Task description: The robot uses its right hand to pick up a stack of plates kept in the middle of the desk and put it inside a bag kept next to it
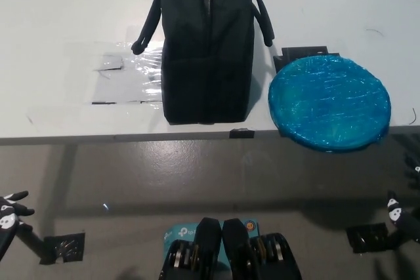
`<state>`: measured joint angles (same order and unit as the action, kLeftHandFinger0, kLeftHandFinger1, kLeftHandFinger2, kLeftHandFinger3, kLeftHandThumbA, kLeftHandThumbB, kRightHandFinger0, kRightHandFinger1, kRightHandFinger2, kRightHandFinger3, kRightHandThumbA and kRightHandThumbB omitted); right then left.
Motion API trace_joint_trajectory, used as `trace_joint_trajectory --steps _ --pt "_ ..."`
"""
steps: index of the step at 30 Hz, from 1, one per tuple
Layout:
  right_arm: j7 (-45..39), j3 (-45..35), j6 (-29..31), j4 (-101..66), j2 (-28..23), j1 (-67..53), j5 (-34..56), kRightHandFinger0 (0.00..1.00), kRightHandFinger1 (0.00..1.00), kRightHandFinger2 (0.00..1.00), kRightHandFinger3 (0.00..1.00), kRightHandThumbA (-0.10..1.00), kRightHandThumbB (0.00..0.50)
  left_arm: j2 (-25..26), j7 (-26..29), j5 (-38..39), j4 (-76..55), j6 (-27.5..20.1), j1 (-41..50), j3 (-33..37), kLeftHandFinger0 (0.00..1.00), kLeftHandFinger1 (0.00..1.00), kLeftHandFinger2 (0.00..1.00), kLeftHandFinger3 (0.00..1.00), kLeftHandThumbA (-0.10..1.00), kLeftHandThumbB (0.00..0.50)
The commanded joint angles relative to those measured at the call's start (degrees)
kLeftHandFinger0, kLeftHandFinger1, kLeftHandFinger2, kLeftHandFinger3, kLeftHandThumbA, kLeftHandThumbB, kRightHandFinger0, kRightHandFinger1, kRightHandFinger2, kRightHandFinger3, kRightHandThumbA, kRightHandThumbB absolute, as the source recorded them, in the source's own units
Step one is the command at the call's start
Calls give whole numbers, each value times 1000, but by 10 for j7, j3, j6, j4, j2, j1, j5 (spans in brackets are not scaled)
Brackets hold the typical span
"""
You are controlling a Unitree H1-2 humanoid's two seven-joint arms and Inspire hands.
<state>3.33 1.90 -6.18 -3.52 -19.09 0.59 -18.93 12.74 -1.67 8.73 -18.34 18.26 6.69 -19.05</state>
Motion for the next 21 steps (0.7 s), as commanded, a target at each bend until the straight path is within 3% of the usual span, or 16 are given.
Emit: trace_joint_trajectory --steps 1,4,6,9,10,16,17,21 --pt "60 16 52 -71 -23 -5 -140 1000 1000 1000 1000 441 331 6 1 6 -20 6 -3 2 420 519 652 825 -76 49" --pt "37 33 31 -163 -19 -20 -200 1000 1000 1000 1000 512 378 7 0 6 -15 3 -3 2 420 513 652 825 -47 65" --pt "34 36 28 -174 -18 -20 -214 1000 1000 1000 1000 520 380 7 -1 5 -14 2 -3 3 420 512 653 826 -41 65" --pt "36 56 23 -208 -11 -11 -292 1000 1000 1000 1000 500 454 6 0 8 -11 2 -4 2 403 507 656 822 -77 52" --pt "38 58 26 -208 -12 -9 -298 1000 1000 1000 1000 549 475 6 -1 8 -10 0 -4 2 403 507 655 822 -77 51" --pt "22 94 44 -225 -21 8 -370 1000 1000 1000 1000 608 497 9 -2 6 -11 3 -8 4 385 490 631 822 -89 54" --pt "15 109 55 -232 -25 23 -403 1000 1000 1000 1000 694 500 9 -1 6 -12 6 -8 4 382 487 627 820 -98 51" --pt "-11 127 44 -223 -32 57 -446 1000 1000 1000 1000 772 500 7 -1 7 -12 4 -8 4 376 481 615 815 -100 44"
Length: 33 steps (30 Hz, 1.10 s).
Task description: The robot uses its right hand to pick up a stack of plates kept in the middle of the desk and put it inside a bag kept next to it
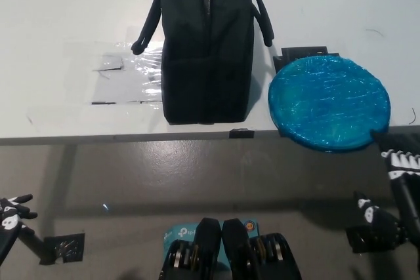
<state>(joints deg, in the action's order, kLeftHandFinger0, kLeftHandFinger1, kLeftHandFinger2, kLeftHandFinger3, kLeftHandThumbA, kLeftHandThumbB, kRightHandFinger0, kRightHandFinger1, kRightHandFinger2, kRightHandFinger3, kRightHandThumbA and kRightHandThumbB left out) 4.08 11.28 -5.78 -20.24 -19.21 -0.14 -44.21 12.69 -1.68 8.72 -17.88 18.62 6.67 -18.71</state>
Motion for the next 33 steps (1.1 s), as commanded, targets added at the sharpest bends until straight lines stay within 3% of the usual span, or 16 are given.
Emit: trace_joint_trajectory --steps 1,4,8,13,20,26,33 --pt "-14 37 40 -46 -32 73 -197 1000 1000 1000 1000 773 500 7 -1 7 -18 2 -8 1 379 481 616 816 -100 39" --pt "-30 47 29 -22 -36 102 -212 1000 1000 1000 1000 719 500 8 0 6 -16 -1 -8 2 367 476 618 823 -96 55" --pt "-71 62 2 0 -35 131 -244 1000 1000 1000 1000 749 500 12 -3 3 -14 -2 -12 5 359 482 626 824 -96 51" --pt "-56 75 -1 43 -30 158 -261 1000 1000 1000 1000 707 500 16 -5 3 -13 -5 -14 7 348 476 626 822 -84 58" --pt "-60 83 -1 70 -25 172 -274 1000 1000 1000 1000 791 500 23 -11 5 -12 -9 -18 10 343 505 656 826 -67 56" --pt "-74 84 1 75 -6 148 -235 1000 1000 1000 1000 747 500 25 -10 5 -18 -3 -19 14 337 538 694 836 -83 49" --pt "-93 88 -19 74 6 123 -266 1000 1000 1000 1000 814 500 25 -9 5 -21 -5 -10 17 345 554 697 844 -94 38"
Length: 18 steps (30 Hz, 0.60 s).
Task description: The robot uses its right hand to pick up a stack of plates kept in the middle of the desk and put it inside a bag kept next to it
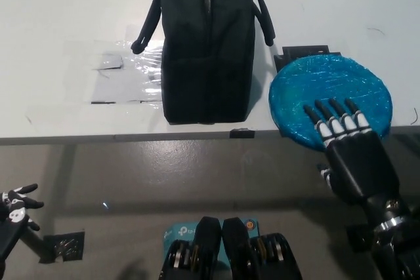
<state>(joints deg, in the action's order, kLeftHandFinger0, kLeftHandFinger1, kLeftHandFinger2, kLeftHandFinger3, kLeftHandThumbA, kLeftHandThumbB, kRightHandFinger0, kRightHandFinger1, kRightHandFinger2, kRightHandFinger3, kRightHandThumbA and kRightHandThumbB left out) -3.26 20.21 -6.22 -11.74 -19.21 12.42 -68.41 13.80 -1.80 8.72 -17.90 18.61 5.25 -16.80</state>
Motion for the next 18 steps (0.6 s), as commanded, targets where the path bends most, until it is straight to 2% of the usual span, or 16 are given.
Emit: trace_joint_trajectory --steps 1,5,7,11,12,16,17,18 --pt "-19 -2 -17 -13 8 -7 -28 1000 1000 1000 1000 831 500 13 -9 7 -21 -7 7 -2 336 545 696 843 -93 44" --pt "-22 -5 -21 -29 19 -17 -35 1000 1000 1000 1000 859 500 15 -8 8 -24 -8 11 -5 346 533 695 852 -100 36" --pt "-33 -10 -22 -48 23 -23 -30 1000 1000 1000 1000 828 500 16 -10 7 -22 -9 10 -4 349 526 684 846 -100 33" --pt "-24 -19 -24 -41 24 -22 -34 1000 1000 1000 1000 836 500 17 -11 9 -19 -13 9 -3 336 530 682 818 -100 35" --pt "-18 -30 -26 -22 24 -15 -16 1000 1000 1000 1000 778 500 18 -11 6 -19 -14 9 -2 338 539 695 820 -100 37" --pt "-19 -44 -25 -2 16 6 -19 1000 1000 1000 1000 758 500 19 -11 5 -19 -15 10 -1 341 547 707 821 -100 45" --pt "-18 -45 -26 -6 16 0 -23 1000 1000 1000 1000 758 500 20 -14 6 -19 -15 15 0 342 548 708 821 -100 45" --pt "-2 -47 -30 1 12 16 -49 1000 1000 1000 1000 809 500 20 -16 9 -18 -18 16 -1 344 550 707 820 -100 48"
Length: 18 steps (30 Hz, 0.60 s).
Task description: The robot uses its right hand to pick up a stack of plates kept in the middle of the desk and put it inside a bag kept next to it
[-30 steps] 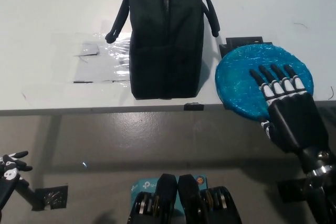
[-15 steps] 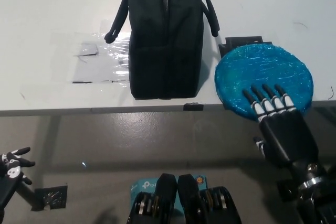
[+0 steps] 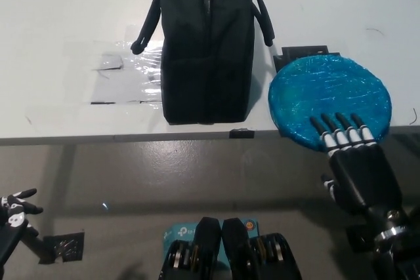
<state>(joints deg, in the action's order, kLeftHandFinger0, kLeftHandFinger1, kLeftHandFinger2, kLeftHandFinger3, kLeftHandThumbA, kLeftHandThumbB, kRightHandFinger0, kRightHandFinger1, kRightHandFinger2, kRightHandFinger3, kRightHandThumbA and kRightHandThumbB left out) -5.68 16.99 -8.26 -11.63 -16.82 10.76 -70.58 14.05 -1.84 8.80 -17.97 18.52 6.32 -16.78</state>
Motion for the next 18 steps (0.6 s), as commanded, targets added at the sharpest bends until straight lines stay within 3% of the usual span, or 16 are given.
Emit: trace_joint_trajectory --steps 1,4,14,18 --pt "27 -15 -7 2 -14 41 -32 1000 1000 1000 1000 813 500 18 -15 9 -18 -15 5 -1 344 548 705 817 -100 49" --pt "40 -14 -4 12 -14 59 -37 1000 1000 1000 1000 834 500 17 -18 11 -14 -19 4 -2 341 527 680 805 -100 47" --pt "59 -2 -13 81 7 63 -21 1000 1000 1000 1000 732 500 15 -21 2 -16 -17 -4 6 353 533 670 792 -100 59" --pt "62 9 -15 95 21 49 -24 1000 1000 1000 1000 746 500 14 -25 6 -17 -20 -6 7 311 515 634 755 -100 57"
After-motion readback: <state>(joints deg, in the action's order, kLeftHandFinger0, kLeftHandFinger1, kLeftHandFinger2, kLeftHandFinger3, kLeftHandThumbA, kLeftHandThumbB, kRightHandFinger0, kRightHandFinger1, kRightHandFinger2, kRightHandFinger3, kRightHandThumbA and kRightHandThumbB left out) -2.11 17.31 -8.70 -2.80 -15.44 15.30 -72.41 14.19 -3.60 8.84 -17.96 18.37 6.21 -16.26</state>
